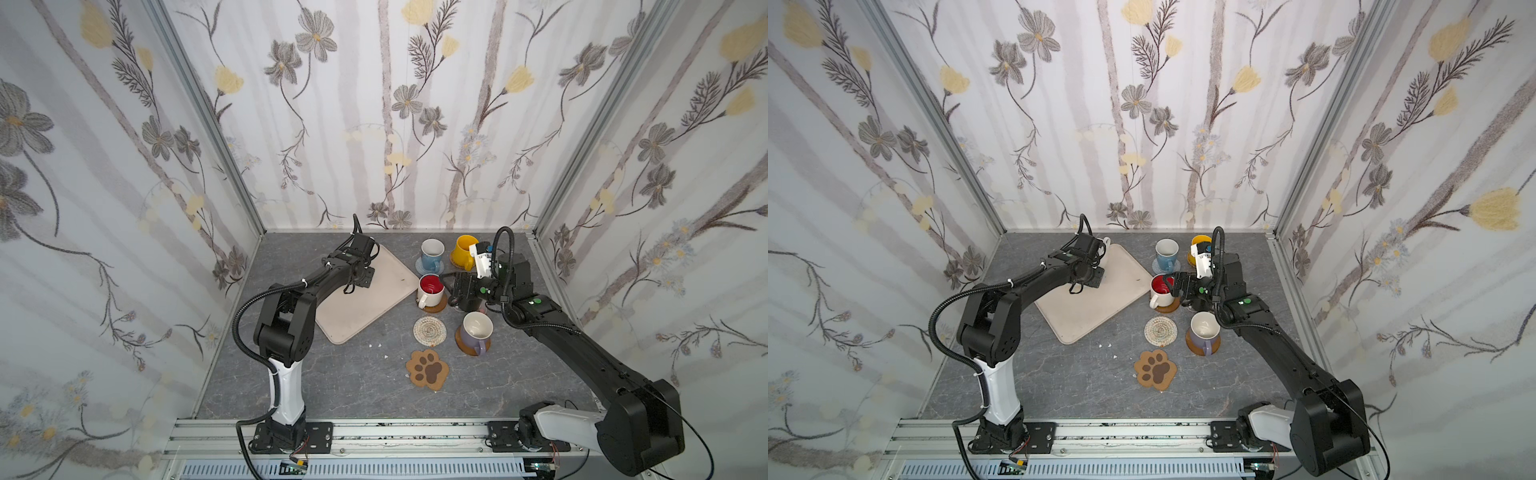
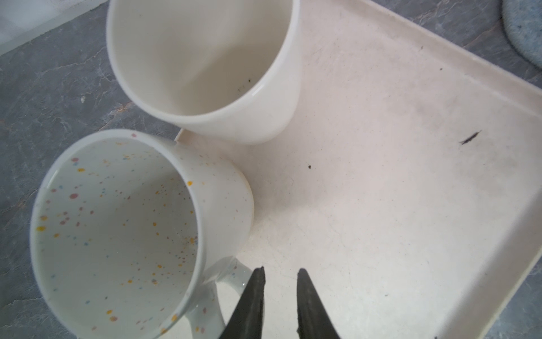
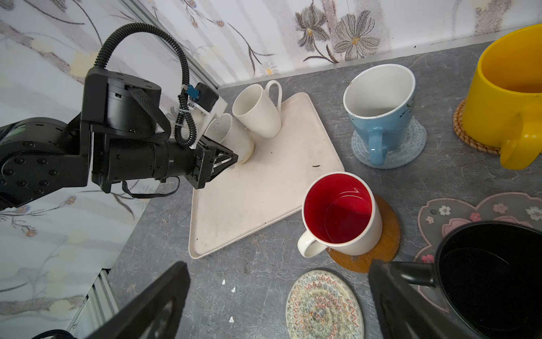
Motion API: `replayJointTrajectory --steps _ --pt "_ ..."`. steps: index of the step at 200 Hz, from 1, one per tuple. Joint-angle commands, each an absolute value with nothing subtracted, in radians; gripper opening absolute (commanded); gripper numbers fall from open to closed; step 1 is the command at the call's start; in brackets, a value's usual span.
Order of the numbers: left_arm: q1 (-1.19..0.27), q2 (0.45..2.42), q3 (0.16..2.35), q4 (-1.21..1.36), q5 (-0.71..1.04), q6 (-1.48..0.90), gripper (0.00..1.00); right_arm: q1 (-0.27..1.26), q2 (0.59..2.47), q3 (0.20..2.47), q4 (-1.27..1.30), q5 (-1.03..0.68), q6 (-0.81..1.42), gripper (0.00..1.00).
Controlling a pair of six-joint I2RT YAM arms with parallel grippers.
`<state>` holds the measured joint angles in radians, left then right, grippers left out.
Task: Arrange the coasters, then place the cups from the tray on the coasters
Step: 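Move the left gripper over the speckled white mug's rim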
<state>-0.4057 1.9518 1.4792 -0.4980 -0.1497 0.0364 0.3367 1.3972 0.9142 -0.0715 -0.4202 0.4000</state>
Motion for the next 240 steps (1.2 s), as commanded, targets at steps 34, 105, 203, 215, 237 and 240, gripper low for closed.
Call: replayJointTrajectory --steps 34,105,203,215,237,240 --pt "-0.402 1.877 1.441 -0.506 -0.172 -0.029 0.24 0.340 1.378 0.913 -0.017 -0.431 0.404 0.96" --pt "-0.402 1.750 1.345 -0.465 -0.237 -0.326 0.47 0.341 1.345 0.897 -0.019 -0.414 0.409 0.96" --pt "-0.390 1.782 1.260 -0.396 -0.305 -0.536 0.53 0.343 1.309 0.851 -0.012 -0.382 0.426 0.98" --pt "-0.384 1.800 1.272 -0.394 -0.307 -0.543 0.53 0.342 1.306 0.850 -0.015 -0.379 0.423 0.98" --pt "-0.375 1.836 1.287 -0.391 -0.290 -0.547 0.53 0.342 1.308 0.859 -0.027 -0.373 0.412 0.98" --pt "-0.375 1.841 1.287 -0.391 -0.287 -0.547 0.53 0.342 1.308 0.859 -0.029 -0.372 0.410 0.98"
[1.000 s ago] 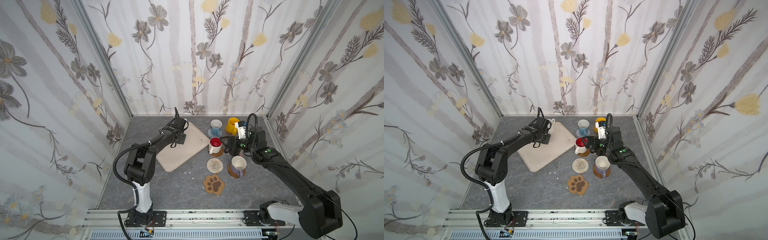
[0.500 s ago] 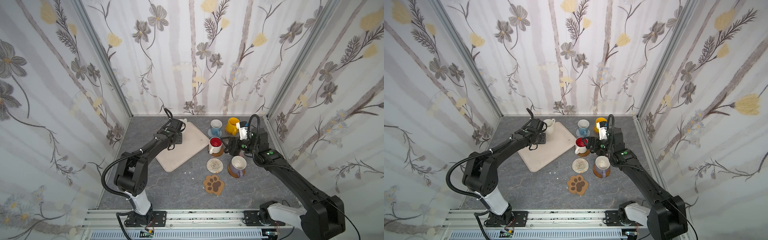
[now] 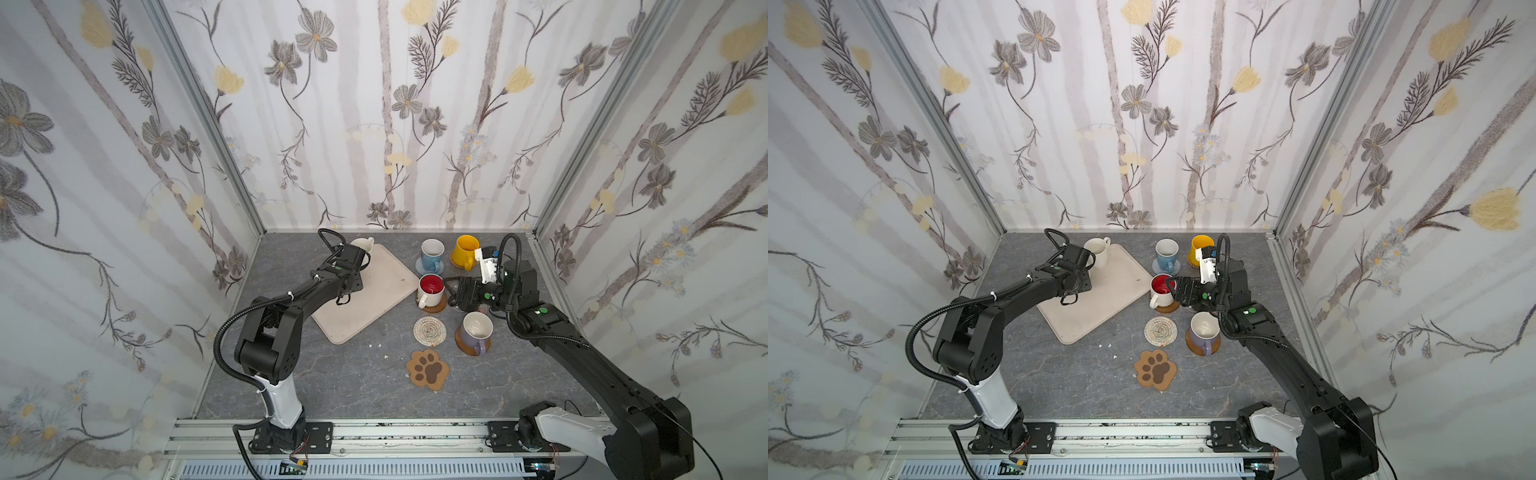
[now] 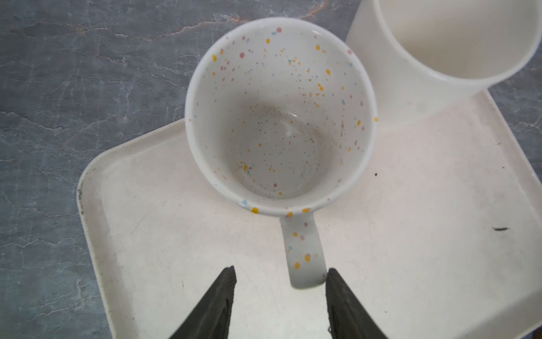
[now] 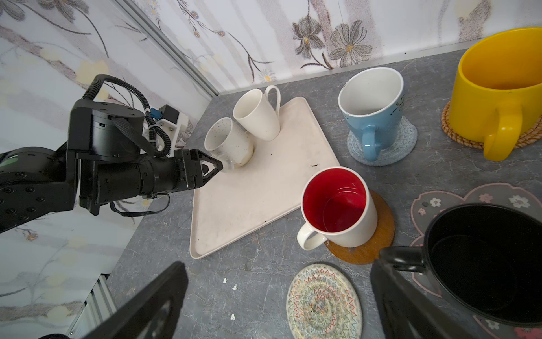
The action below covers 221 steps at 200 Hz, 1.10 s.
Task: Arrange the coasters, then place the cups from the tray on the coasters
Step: 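Move the left gripper over the speckled white mug's rim, then close the left gripper on the speckled mug's rim and lift it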
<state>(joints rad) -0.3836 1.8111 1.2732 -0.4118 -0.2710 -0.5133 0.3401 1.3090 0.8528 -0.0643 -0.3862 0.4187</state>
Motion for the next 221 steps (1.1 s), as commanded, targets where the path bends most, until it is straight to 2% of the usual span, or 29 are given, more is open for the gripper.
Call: replayJointTrajectory --steps 1,44,93,148,202,221 --pt "-0.375 1.842 1.287 -0.391 -0.287 -0.546 0.53 0.341 1.308 0.859 -0.030 -0.371 0.409 0.98" --pt "-0.359 1.895 1.354 -0.388 -0.273 -0.543 0.51 0.341 1.311 0.856 -0.031 -0.364 0.405 0.98" --pt "-0.342 1.923 1.361 -0.382 -0.265 -0.532 0.41 0.341 1.323 0.862 -0.028 -0.366 0.403 0.98" --pt "-0.341 1.924 1.362 -0.380 -0.252 -0.504 0.23 0.341 1.333 0.868 -0.028 -0.369 0.403 0.98" --pt "-0.338 1.866 1.331 -0.376 -0.194 -0.436 0.00 0.341 1.305 0.853 -0.031 -0.367 0.403 0.99" --pt "-0.338 1.830 1.310 -0.374 -0.161 -0.405 0.00 0.341 1.299 0.848 -0.027 -0.372 0.406 1.00"
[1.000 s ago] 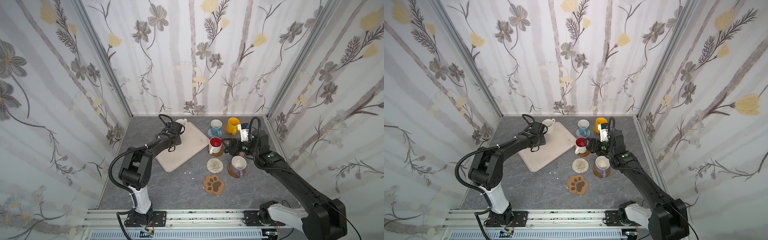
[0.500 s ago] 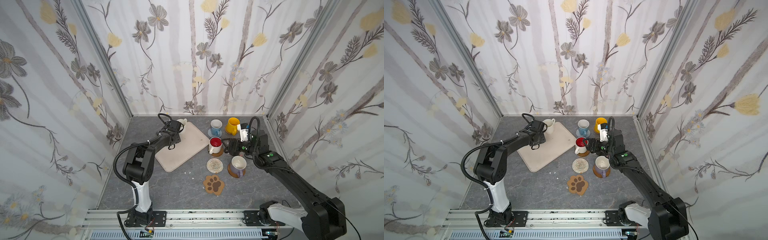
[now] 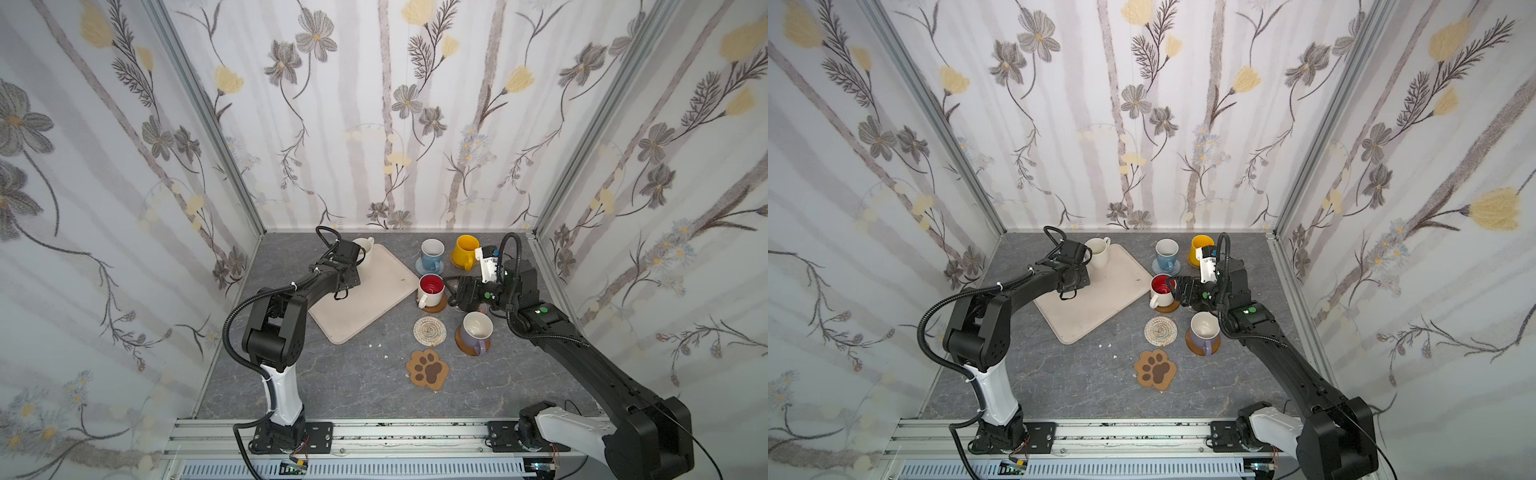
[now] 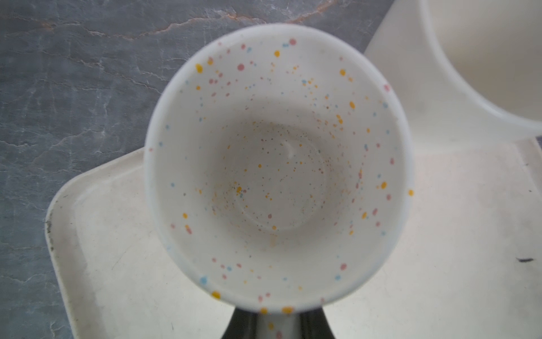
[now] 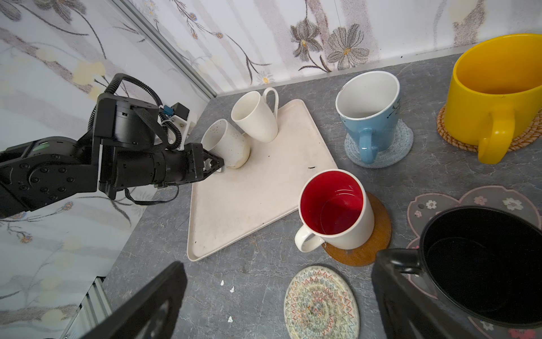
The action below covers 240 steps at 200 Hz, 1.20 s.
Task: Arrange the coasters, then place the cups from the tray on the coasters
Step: 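Close the left gripper on the speckled mug's rim and lift it, then carry the speckled mug off the tray toward the multicolour round coaster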
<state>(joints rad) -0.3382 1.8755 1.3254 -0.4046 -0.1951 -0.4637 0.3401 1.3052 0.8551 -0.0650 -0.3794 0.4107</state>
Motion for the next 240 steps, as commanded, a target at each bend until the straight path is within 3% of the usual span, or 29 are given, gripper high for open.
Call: replayJointTrajectory --steps 1,107,188,240 --pt "-0.338 1.829 1.308 -0.374 -0.160 -0.404 0.00 0.342 1.299 0.848 -0.026 -0.373 0.406 1.00" --pt "-0.366 1.490 1.113 -0.374 0.056 -0.258 0.00 0.341 1.229 0.837 -0.054 -0.374 0.420 1.00" --pt "-0.527 1.235 1.011 -0.374 0.164 -0.203 0.00 0.339 1.189 0.809 -0.074 -0.360 0.420 1.00" --pt "-0.646 1.189 0.984 -0.374 0.197 -0.172 0.00 0.321 1.184 0.815 -0.075 -0.358 0.421 1.00"
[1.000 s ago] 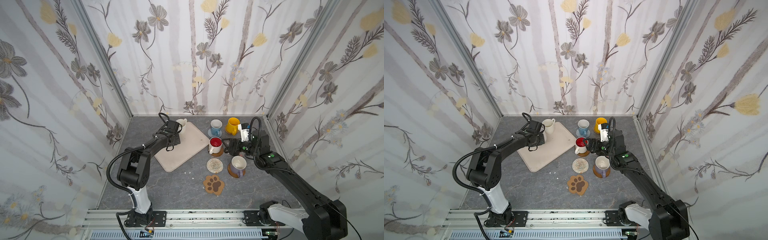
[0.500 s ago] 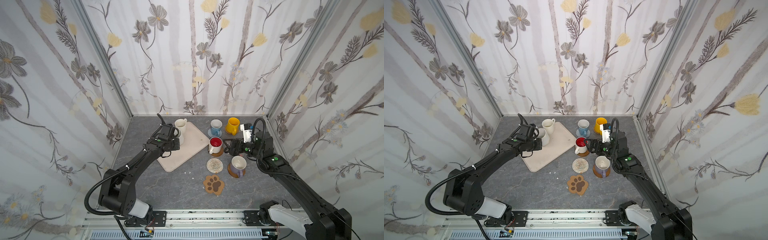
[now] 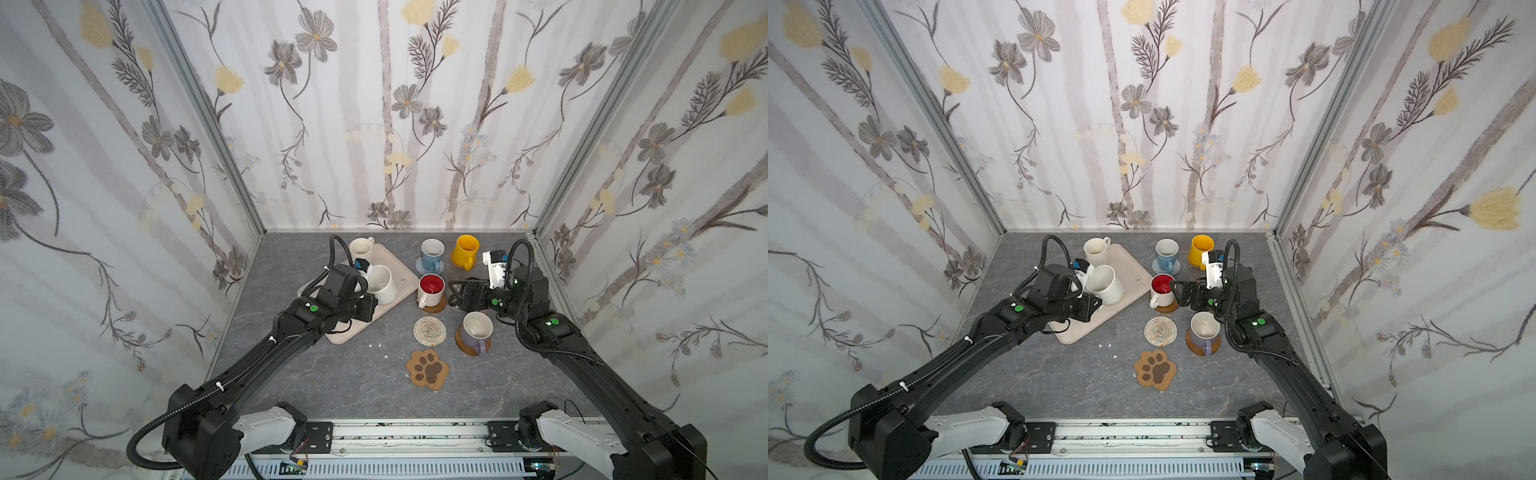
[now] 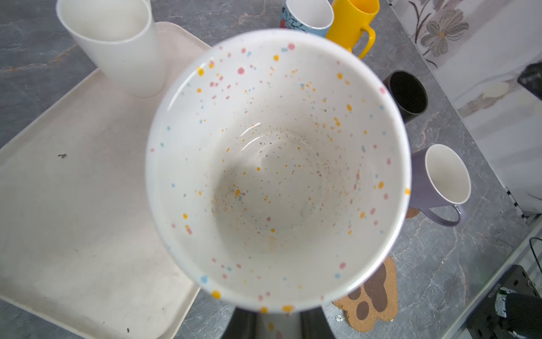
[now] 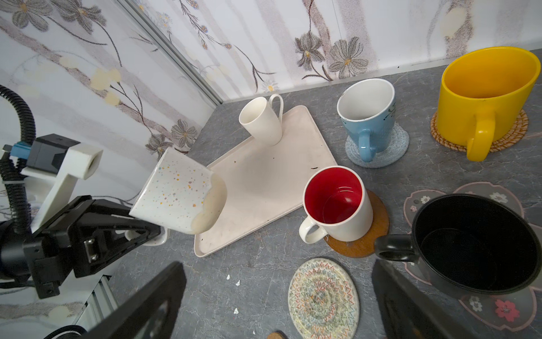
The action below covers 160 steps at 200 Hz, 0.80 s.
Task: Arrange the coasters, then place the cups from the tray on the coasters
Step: 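Carry the speckled mug off the tray toward the multicolour round coaster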
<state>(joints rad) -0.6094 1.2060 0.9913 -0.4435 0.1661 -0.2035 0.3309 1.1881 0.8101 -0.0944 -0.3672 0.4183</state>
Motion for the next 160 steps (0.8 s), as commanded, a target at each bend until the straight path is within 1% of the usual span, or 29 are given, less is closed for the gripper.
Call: replayJointTrajectory --steps 1,40,82,123,160 --pt "-0.648 1.189 0.985 -0.373 0.197 -0.170 0.00 0.321 1.184 0.816 -0.075 -0.357 0.421 1.00" --pt "-0.744 1.198 0.976 -0.368 0.170 -0.140 0.00 0.292 1.180 0.809 -0.075 -0.363 0.429 1.00" --pt "-0.835 1.254 0.994 -0.347 0.137 -0.106 0.00 0.263 1.198 0.797 -0.068 -0.383 0.444 1.00" --pt "-0.904 1.354 1.020 -0.331 0.081 -0.085 0.00 0.225 1.206 0.769 -0.036 -0.419 0.469 1.00" --pt "-0.936 1.432 1.042 -0.313 0.048 -0.077 0.00 0.198 1.201 0.761 -0.019 -0.435 0.474 1.00"
